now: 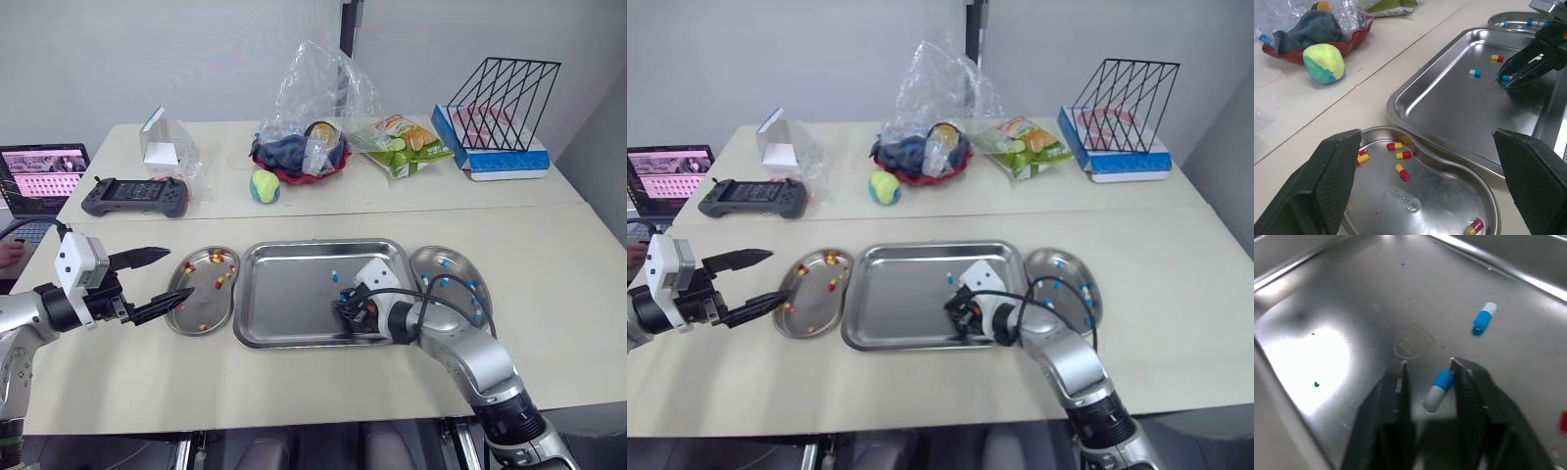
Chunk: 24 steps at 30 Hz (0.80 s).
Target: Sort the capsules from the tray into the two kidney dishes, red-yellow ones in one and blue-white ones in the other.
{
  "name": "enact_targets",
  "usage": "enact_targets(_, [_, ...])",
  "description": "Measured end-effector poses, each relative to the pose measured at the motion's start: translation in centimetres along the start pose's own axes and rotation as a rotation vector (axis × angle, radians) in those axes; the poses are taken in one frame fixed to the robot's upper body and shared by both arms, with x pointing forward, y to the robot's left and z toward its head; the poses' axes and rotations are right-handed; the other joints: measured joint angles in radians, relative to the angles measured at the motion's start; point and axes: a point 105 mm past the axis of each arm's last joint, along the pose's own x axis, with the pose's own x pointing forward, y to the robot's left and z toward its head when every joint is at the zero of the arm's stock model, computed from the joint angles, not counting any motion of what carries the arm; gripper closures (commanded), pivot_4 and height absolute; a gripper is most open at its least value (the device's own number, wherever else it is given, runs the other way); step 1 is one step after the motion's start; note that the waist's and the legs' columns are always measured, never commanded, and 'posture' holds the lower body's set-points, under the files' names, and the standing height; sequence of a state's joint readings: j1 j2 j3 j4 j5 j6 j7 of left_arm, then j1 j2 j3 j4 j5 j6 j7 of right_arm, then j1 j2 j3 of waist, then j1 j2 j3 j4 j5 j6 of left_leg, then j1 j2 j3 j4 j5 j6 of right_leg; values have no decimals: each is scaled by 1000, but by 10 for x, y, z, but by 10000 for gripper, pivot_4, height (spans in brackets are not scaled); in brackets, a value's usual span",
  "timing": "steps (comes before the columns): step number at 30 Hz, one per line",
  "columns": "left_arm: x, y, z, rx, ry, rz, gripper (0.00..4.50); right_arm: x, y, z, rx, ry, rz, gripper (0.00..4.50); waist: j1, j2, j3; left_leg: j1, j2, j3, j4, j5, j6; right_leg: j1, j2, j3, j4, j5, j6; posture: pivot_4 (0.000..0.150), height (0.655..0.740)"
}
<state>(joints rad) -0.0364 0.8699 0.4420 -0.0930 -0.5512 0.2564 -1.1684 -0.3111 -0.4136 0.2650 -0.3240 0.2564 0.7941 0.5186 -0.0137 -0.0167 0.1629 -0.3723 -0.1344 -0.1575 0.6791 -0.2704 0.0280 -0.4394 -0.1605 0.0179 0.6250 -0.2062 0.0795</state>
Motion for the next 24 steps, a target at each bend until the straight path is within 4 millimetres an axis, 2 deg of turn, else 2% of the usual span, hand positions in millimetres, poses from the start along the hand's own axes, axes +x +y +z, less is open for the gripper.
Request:
enact_targets(1, [0, 0, 0, 0, -1, 0, 0, 0, 0, 0, -5, 3, 3, 44564, 0, 0, 0, 0, 0, 0, 0, 0, 0, 0, 0, 0, 0, 0, 0, 1500, 7400])
enact_targets(7, [-2, 9, -1, -6, -14, 27, 0, 0, 6, 6, 22, -25, 59, 44564, 0, 0, 0, 0, 0, 0, 0, 0, 0, 0, 0, 0, 0, 0, 0, 1500, 7400])
enact_targets(11, [-4, 12, -6, -12, -6, 39, 0, -7, 8, 41, 92, -162, 141, 44564, -3, 0, 0, 0, 2, 1, 0, -1, -1, 0, 2, 0, 0, 1, -1, 1500, 7400])
enact_targets(14, [-5, 12, -7, -14, -3, 35, 0, -22, -5, 59, 99, -225, 147, 44564, 0, 0, 0, 0, 2, 1, 0, -1, 0, 0, 2, -1, -1, 1, -1, 1500, 7400])
enact_targets(17, [-6, 14, -9, -23, 4, 38, 0, -35, -16, 63, 116, -249, 146, 44564, 2, 0, 0, 0, 2, 1, 0, -1, 0, 0, 2, -1, -1, 1, -1, 1500, 7400])
enact_targets(19, [-6, 16, -7, -15, -2, 39, 0, -44, -26, 61, 118, -239, 140, 44564, 1, 0, 0, 0, 3, 2, 0, -1, 0, 0, 2, -1, -1, 1, -1, 1500, 7400])
enact_targets(22, [-8, 18, -7, -5, -3, 45, 0, -63, -51, 55, 104, -218, 83, 44564, 1, 0, 0, 0, 3, 3, 0, -2, 0, 0, 2, -1, -1, 1, -2, 1500, 7400])
enact_targets(23, [-7, 18, -6, -3, -6, 41, 0, -72, -62, 48, 90, -193, 55, 44564, 4, 0, 0, 0, 3, 4, 0, -2, 0, 0, 2, -1, -1, 1, -1, 1500, 7400])
enact_targets(24, [-7, 19, -5, 1, -8, 39, 0, -87, -80, 34, 77, -133, 2, 44564, 10, 0, 0, 0, 3, 4, 0, -2, 1, 0, 1, -2, -2, 1, -1, 1500, 7400])
